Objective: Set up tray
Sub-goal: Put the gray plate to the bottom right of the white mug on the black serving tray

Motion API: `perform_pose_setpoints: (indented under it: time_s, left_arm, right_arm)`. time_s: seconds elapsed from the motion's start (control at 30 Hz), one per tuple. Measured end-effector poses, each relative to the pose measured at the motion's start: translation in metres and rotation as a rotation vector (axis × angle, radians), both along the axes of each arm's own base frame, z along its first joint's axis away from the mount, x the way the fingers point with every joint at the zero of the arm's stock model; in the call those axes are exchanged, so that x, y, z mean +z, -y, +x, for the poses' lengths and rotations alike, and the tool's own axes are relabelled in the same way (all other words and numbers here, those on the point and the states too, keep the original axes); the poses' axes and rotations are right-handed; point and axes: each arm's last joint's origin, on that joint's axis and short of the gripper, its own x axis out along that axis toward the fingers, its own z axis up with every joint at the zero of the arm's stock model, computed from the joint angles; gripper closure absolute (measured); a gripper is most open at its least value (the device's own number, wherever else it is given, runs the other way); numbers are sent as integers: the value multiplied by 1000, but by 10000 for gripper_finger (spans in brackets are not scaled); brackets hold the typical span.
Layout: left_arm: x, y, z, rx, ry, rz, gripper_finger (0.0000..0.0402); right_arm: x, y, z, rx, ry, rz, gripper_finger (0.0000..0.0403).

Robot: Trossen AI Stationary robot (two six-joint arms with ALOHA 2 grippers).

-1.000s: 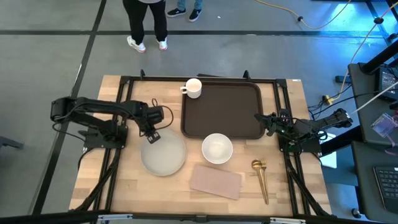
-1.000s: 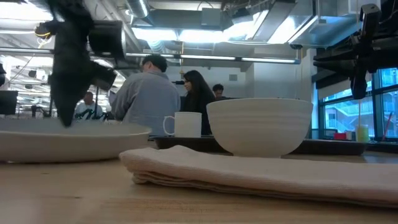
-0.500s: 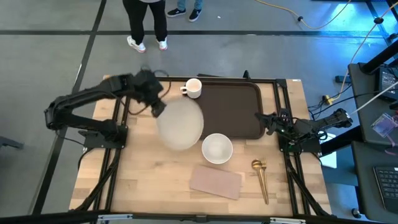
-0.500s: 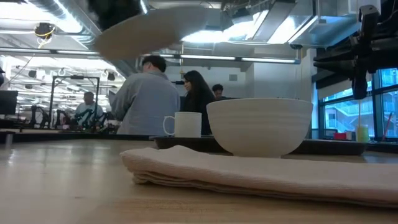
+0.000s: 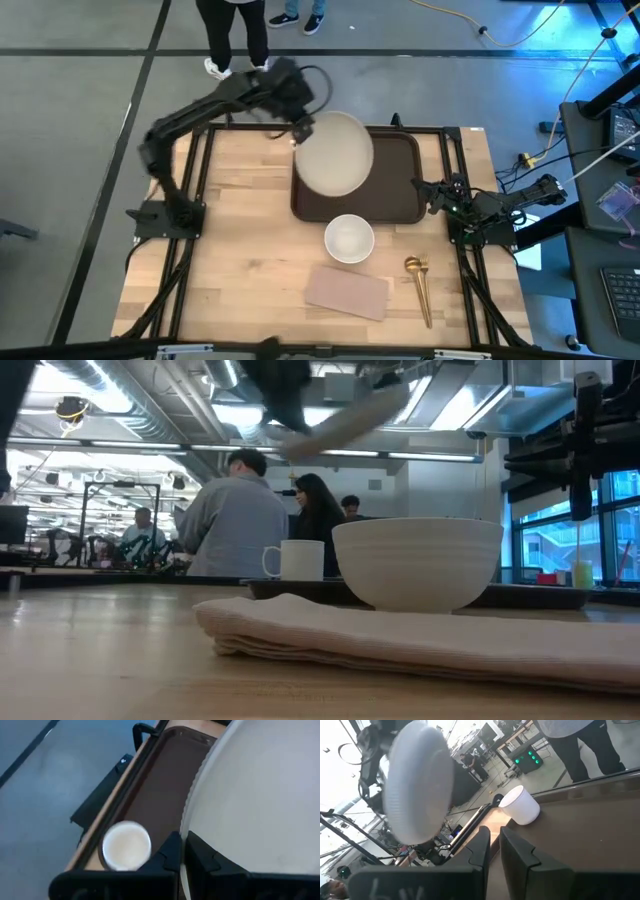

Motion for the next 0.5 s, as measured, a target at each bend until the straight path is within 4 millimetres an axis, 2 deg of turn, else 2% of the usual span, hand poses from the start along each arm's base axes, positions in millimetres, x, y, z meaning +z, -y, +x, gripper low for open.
perform_pose_setpoints:
  time_s: [0.13,0.27,0.37,0.5]
  left_arm:
    - [-15,-26,43,-29,-7,24,399]
    - [-42,-47,78,-32,-45,11,399]
    - [-74,-57,95,-32,-83,-12,399]
    - [-116,-63,105,-22,-184,-83,400]
  right_arm:
    - [0,0,0,0,-1,-1,357]
    - [0,0,0,0,-2,-2,357]
    - [0,0,0,0,-3,-3,357]
    - [-1,0,0,-2,-13,-9,357]
